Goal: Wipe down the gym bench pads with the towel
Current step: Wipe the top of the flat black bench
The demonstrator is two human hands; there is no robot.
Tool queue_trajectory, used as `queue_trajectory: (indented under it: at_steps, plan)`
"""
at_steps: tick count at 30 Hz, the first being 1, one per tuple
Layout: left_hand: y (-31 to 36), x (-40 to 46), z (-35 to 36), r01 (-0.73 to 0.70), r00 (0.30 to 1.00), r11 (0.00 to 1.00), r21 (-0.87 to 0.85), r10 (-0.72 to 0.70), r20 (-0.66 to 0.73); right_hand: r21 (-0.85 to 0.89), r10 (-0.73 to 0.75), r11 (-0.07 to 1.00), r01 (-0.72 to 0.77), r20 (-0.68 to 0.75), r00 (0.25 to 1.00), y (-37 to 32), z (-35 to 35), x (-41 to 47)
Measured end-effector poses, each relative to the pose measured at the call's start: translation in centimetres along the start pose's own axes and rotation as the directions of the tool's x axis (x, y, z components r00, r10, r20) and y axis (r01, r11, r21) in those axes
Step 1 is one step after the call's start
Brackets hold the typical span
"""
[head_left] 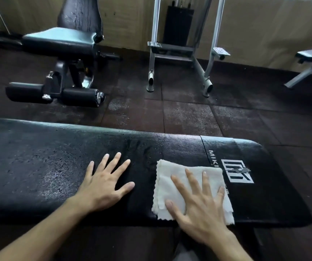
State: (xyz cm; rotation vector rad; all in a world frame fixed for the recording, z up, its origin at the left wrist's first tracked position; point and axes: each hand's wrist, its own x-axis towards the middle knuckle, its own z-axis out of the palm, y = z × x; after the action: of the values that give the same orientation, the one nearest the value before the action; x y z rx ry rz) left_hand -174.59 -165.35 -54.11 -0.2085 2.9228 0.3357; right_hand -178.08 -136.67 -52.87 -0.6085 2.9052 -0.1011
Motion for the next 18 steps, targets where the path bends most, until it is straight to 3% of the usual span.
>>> queue_trajectory:
  at_steps: [6, 13, 18]
  plan:
    - [0.0, 0.4, -0.1, 0.001, 1.000, 1.000, 0.031, -0.001, -0.011, 0.038, 0.039, 0.998, -0.041, 0.057, 0.998, -1.2, -1.4, 4.4]
    - [-0.4, -0.5, -0.1, -0.031, 0.999, 0.999, 0.006, 0.031, 0.015, -0.015, 0.005, 1.000, -0.006, -0.107, 0.994, -3.4, 1.2, -0.3]
    - [-1.0, -1.7, -0.7, 0.000, 0.999, 0.999, 0.049, -0.002, 0.045, 0.017, 0.036, 0.999, -0.036, 0.000, 0.999, -3.9, -0.3, 3.3]
